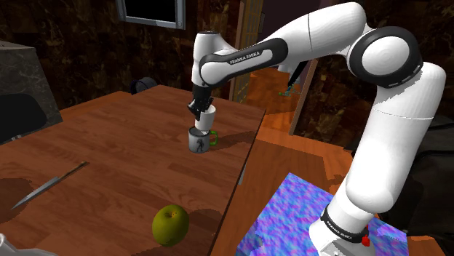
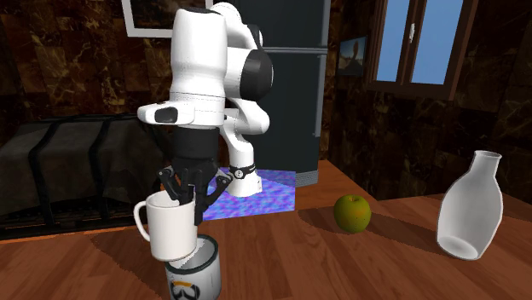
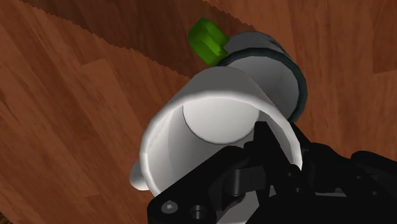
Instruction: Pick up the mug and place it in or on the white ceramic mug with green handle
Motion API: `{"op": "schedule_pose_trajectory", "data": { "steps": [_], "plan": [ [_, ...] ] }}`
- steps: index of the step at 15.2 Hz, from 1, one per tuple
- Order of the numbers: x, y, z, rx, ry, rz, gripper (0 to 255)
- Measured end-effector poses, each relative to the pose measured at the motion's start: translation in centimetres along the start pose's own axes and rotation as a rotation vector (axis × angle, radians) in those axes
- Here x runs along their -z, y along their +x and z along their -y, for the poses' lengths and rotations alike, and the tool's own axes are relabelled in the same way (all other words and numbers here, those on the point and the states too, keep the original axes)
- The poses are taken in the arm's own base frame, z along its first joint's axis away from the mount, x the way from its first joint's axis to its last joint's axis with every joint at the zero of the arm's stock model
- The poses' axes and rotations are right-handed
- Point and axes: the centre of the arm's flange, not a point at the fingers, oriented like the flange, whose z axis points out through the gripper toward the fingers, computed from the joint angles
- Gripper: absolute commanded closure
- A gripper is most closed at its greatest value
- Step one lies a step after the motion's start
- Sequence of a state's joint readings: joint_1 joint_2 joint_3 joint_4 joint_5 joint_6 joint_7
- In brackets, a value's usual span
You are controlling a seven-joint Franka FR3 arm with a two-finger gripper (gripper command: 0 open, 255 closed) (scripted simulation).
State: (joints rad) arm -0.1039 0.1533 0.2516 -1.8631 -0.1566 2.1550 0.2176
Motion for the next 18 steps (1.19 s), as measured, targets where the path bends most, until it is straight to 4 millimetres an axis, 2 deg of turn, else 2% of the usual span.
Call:
{"op": "schedule_pose_trajectory", "data": {
  "steps": [1,7,12,18],
  "plan": [
    [0.0,0.0,0.0,0.0,0.0,-0.001,0],
    [-0.4,0.0,0.0,-0.001,-0.001,0.006,0],
    [4.1,0.0,-0.1,-0.001,-0.001,0.005,0],
    [4.7,0.0,0.0,-0.001,-0.001,0.006,0]
  ]
}}
